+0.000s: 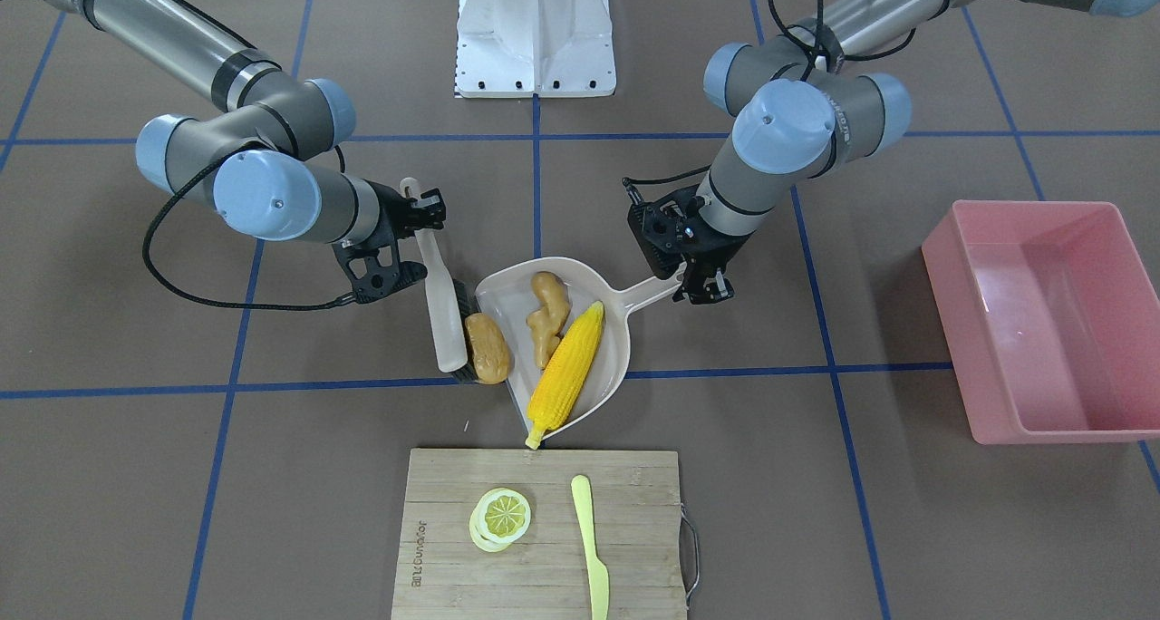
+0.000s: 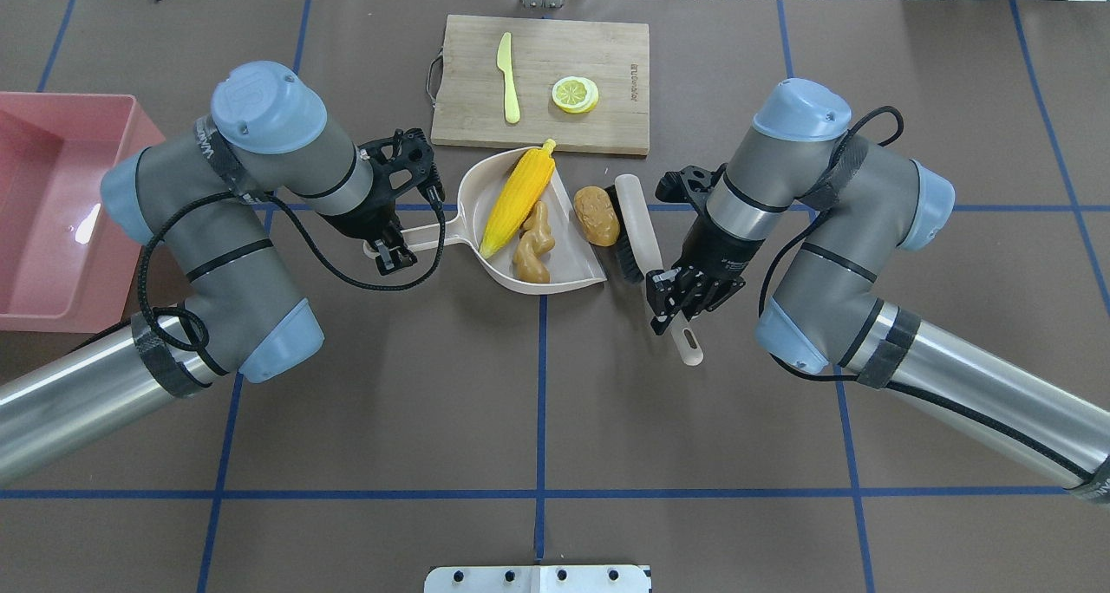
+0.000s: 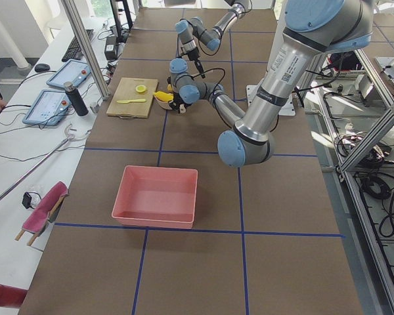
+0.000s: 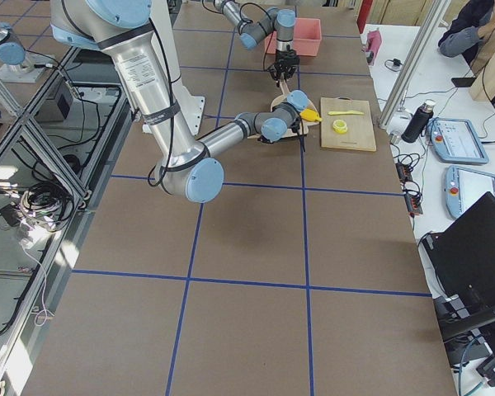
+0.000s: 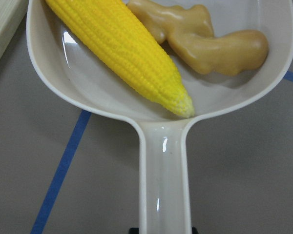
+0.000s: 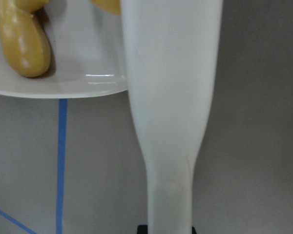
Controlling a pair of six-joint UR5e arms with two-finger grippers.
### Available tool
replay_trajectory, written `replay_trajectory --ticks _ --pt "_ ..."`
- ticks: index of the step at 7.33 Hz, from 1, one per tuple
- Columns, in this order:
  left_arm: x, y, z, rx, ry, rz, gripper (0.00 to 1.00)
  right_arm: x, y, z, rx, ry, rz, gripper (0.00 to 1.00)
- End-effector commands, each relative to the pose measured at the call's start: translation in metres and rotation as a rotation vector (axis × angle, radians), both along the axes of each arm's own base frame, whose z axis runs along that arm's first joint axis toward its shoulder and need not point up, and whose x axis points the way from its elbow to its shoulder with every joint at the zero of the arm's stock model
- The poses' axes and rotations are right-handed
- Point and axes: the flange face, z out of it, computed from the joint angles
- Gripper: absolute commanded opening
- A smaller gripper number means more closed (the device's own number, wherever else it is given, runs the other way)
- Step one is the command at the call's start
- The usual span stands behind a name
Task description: Sweep and dump trash into bin
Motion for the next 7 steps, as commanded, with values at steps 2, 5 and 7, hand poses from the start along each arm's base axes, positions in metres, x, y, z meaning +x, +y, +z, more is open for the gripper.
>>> replay_trajectory --ticks 2,5,7 --pt "-0.002 0.000 0.003 -0.006 0.002 0.007 0.00 -0.037 0.028 -0.030 -0.006 0.029 0.026 0.00" --pt "-0.003 0.000 0.001 -0.002 0.008 0.007 0.00 -0.042 0.034 -0.034 -0.010 0.035 0.029 0.00" --pt "-0.009 -0.002 -0.005 0.007 0.021 -0.002 0.00 -0.023 0.022 -0.035 0.013 0.037 0.077 0.00"
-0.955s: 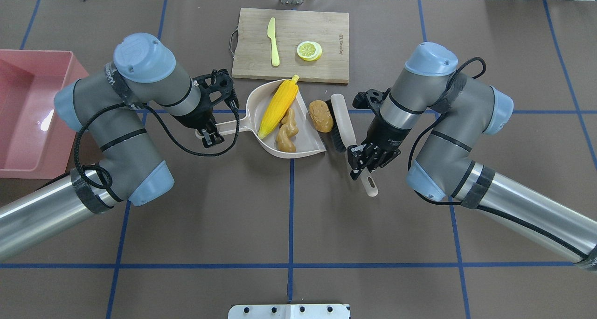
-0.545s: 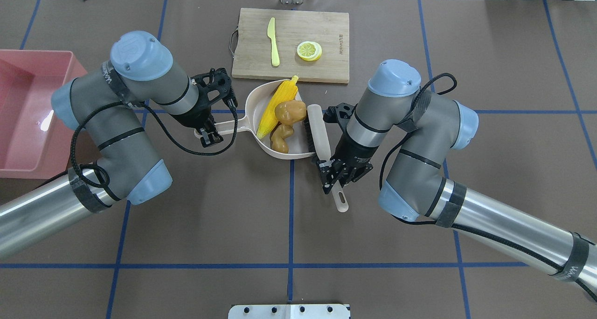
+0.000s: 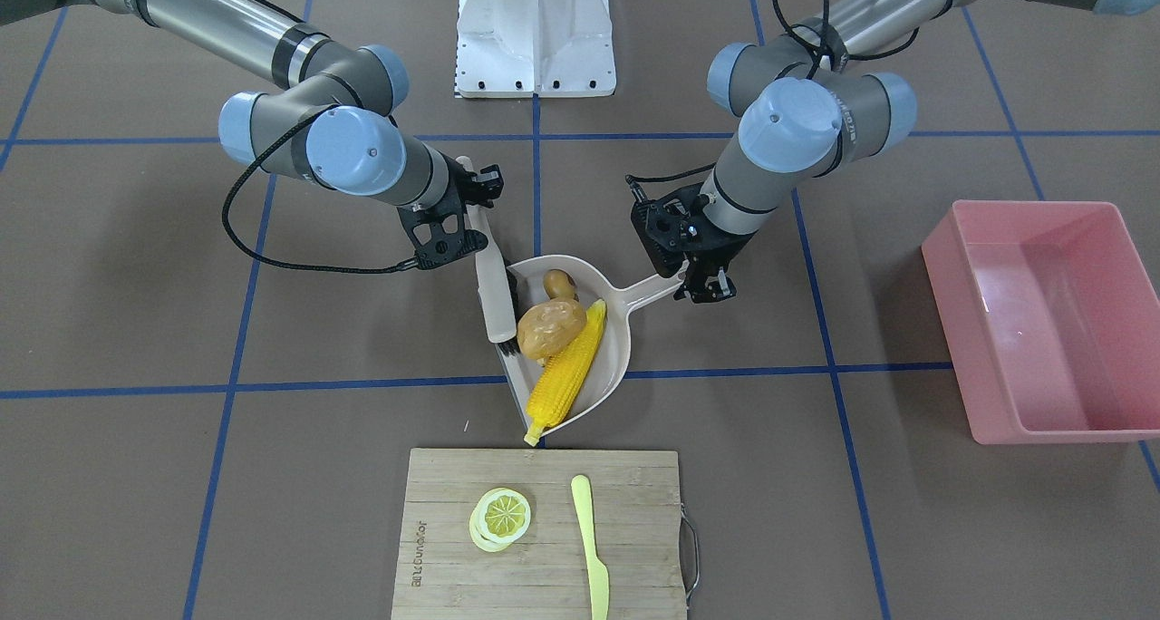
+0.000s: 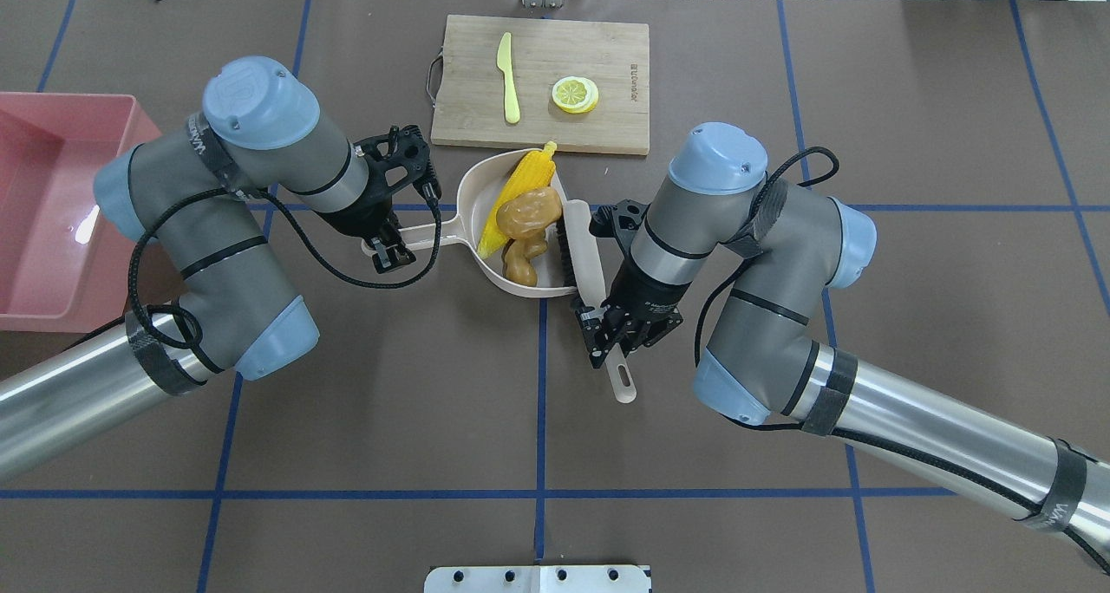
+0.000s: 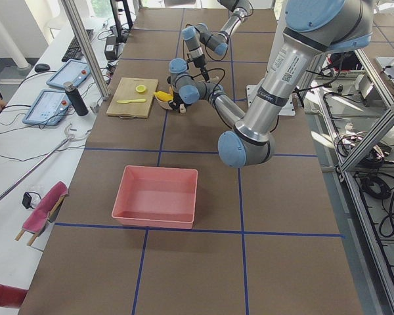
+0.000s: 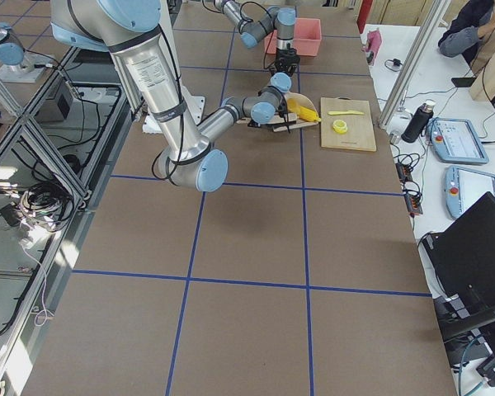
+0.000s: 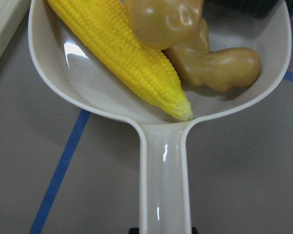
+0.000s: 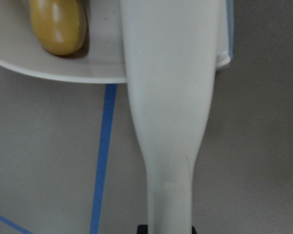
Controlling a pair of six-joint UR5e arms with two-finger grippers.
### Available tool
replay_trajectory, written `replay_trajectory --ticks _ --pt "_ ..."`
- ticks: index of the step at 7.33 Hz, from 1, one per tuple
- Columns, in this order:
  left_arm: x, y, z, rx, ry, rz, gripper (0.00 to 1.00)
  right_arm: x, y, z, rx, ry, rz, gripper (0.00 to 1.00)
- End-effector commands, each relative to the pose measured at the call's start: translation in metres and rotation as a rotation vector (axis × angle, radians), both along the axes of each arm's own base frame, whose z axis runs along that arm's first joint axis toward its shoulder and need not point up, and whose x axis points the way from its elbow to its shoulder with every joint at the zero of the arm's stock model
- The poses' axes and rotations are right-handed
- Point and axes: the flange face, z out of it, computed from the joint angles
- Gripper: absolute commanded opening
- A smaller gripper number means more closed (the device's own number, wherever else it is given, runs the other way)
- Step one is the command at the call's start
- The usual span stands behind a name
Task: Sweep and dump trash into bin
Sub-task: 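Push the brush against the dustpan edge to sweep the potato in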
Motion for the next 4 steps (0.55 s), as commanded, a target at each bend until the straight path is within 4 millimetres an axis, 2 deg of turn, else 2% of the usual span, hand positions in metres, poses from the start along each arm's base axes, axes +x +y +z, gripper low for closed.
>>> replay_trajectory --ticks 1,4 --pt "-0.0082 -0.0018 -0.0068 0.009 0.015 -0.012 0.00 0.0241 -0.0208 -0.0016 0.015 0.002 0.052 0.00" --pt "-0.0176 -0.0019 -0.0102 0.017 0.024 -0.021 0.00 0.0236 -0.0242 -0.0076 0.035 0.012 0.077 0.00"
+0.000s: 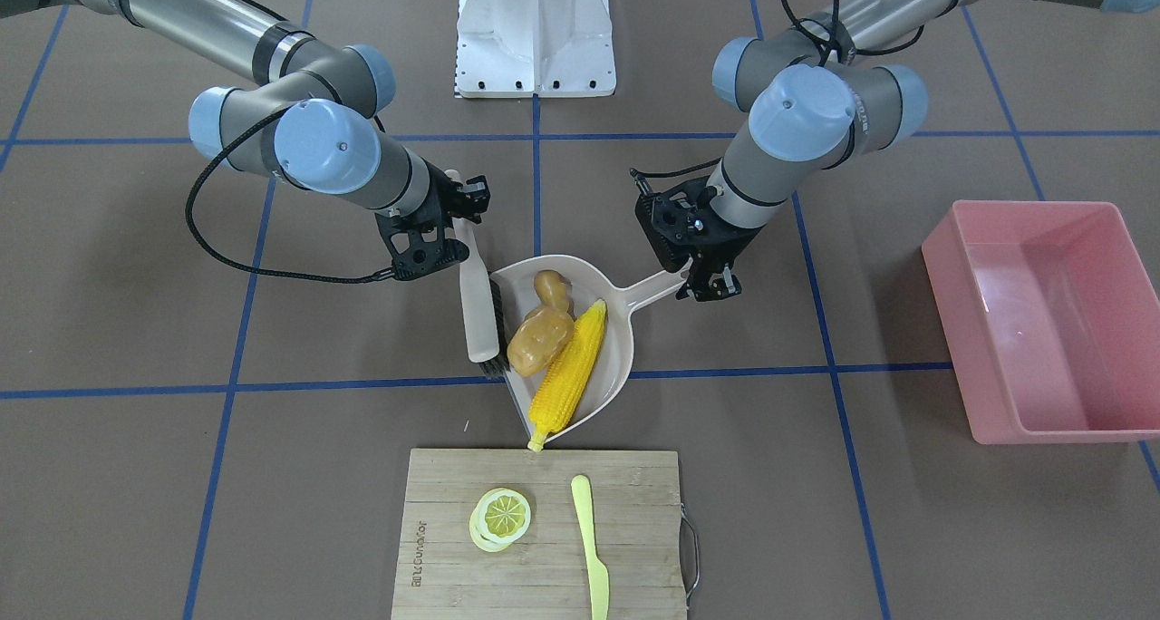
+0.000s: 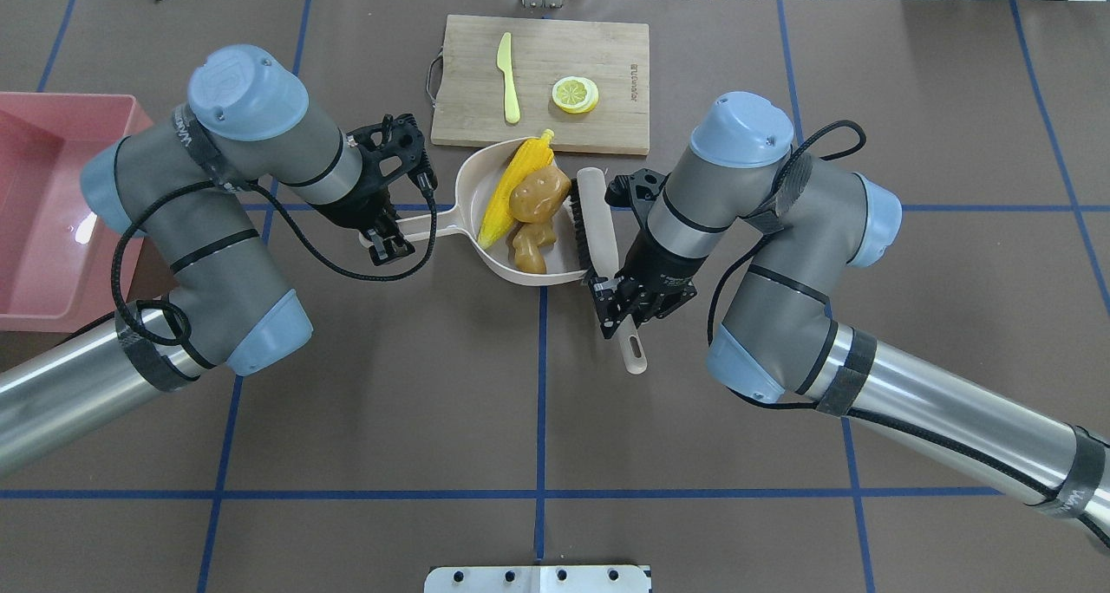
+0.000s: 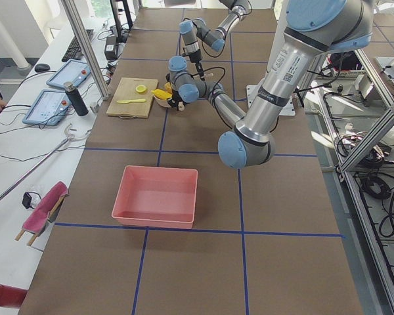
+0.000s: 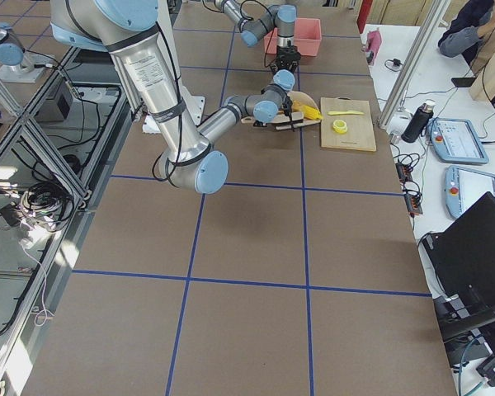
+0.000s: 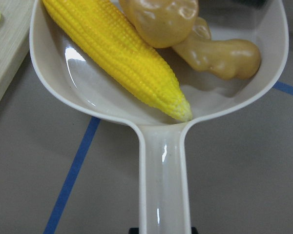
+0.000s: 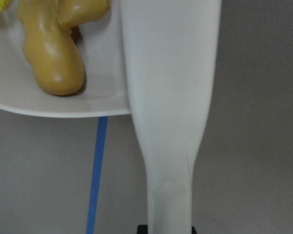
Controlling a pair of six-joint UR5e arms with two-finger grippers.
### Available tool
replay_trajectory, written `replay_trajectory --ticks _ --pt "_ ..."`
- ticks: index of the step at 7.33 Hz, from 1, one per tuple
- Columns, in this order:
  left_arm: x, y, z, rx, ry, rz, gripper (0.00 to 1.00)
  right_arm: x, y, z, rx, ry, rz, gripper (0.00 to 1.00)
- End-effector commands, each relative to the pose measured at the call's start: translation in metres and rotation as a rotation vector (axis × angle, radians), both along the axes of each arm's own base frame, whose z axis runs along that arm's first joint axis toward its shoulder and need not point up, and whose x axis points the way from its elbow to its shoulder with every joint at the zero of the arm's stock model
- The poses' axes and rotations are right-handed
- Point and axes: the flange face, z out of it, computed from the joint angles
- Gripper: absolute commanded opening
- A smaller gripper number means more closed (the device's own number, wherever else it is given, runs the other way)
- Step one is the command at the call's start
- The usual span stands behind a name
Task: Sweep and dump trash into bin
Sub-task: 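Push the brush against the dustpan edge to sweep the potato in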
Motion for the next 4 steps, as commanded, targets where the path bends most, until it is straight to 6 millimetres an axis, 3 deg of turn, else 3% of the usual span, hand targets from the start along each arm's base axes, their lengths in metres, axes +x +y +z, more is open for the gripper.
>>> replay_trajectory --ticks 1,4 --pt "-0.007 0.001 -0.002 0.006 0.007 -0.005 0.00 -0.001 -0.004 -0.009 0.012 0.031 0.023 0.00" --pt "-0.020 0.002 -0.002 0.046 0.054 -0.022 0.00 0.009 -0.013 -0.005 0.012 0.047 0.049 0.00"
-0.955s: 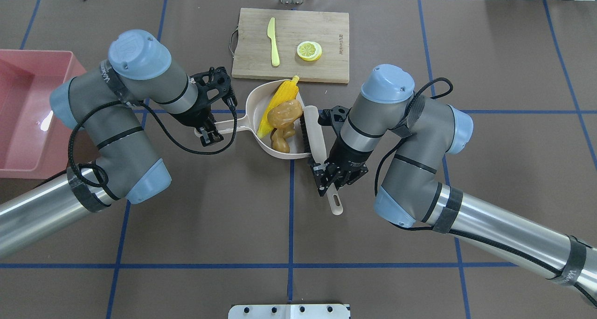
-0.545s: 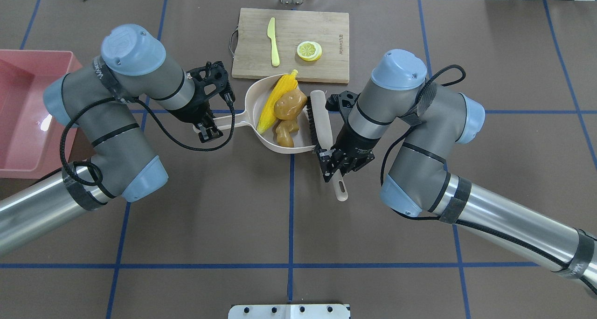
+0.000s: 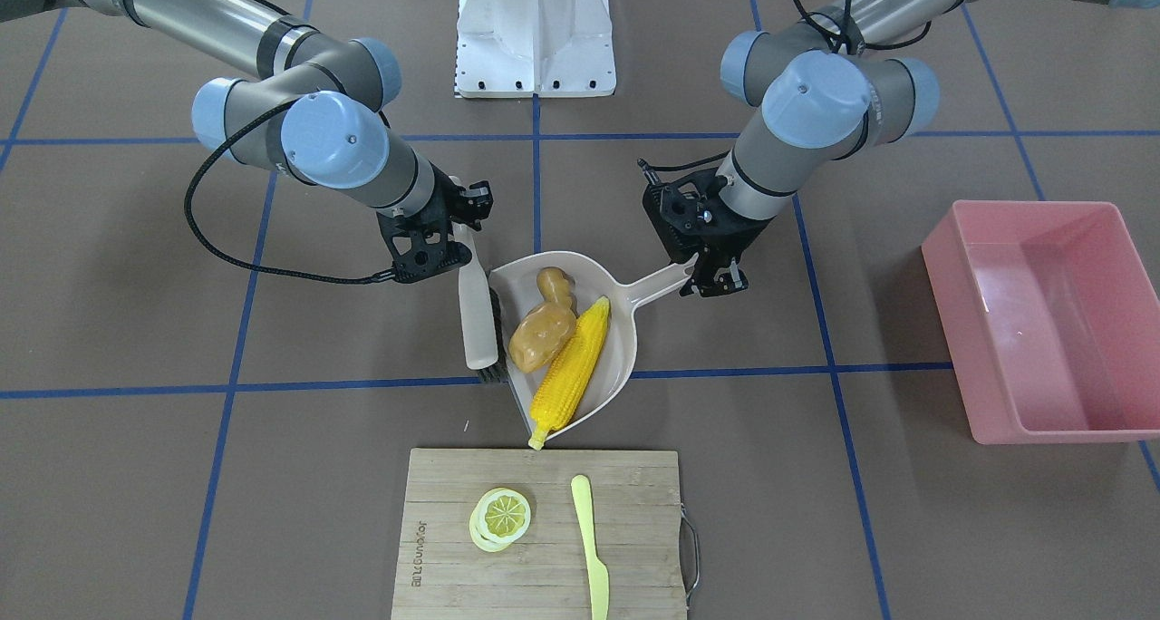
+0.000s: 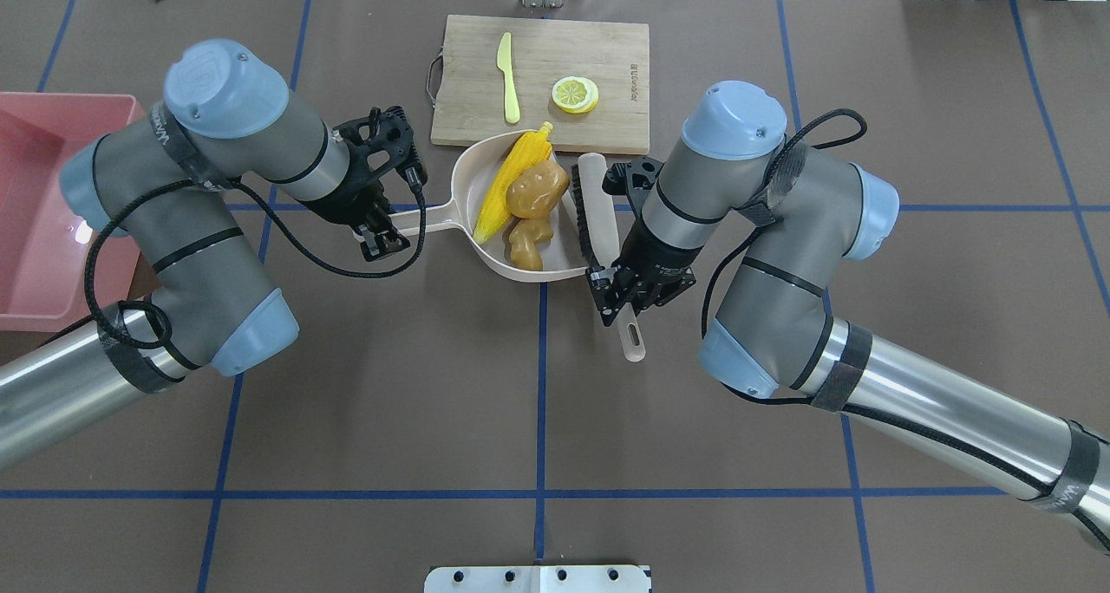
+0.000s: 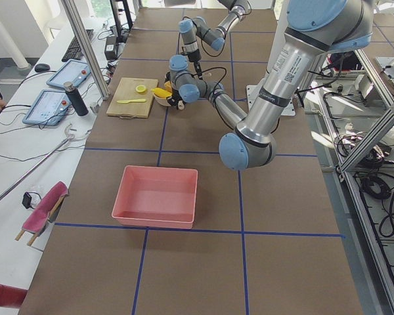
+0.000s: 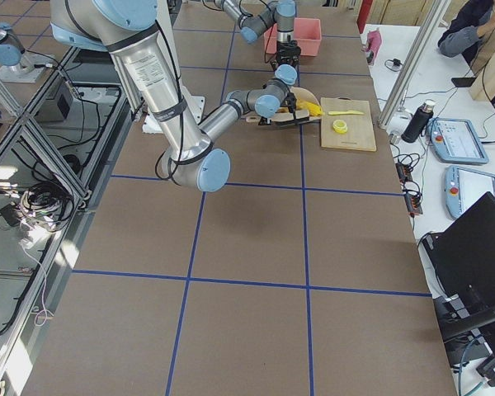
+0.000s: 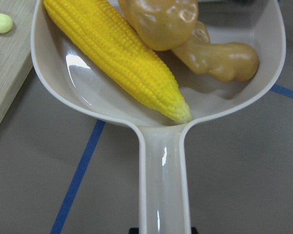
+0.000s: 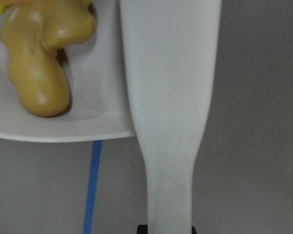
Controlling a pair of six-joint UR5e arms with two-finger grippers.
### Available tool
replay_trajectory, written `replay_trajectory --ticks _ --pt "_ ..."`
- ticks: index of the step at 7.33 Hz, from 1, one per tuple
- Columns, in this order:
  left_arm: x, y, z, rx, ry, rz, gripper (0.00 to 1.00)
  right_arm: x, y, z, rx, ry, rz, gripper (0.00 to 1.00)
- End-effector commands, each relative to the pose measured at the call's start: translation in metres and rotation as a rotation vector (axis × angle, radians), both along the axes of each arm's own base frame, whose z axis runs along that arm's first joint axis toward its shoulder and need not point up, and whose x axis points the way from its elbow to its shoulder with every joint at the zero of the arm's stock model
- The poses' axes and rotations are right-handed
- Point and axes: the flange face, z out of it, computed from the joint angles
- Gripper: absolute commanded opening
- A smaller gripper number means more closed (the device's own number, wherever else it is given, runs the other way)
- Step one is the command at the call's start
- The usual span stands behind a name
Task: Sweep and dump trash into bin
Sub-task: 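Push the brush against the dustpan edge to sweep the potato in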
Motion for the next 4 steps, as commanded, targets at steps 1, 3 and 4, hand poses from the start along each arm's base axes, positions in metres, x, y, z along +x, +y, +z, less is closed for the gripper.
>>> replay_trajectory --ticks 1,3,4 --pt "-0.012 0.000 0.001 0.024 0.033 -0.019 0.00 0.019 -0.008 -0.002 -0.013 0.022 0.027 0.00" --pt "-0.023 -0.004 0.003 0.029 0.077 -0.052 0.00 0.060 -0.009 0.006 -0.039 0.065 0.059 0.00" --pt "-0.028 -0.005 0.004 0.022 0.102 -0.072 0.00 0.092 -0.012 0.030 -0.051 0.076 0.083 0.00"
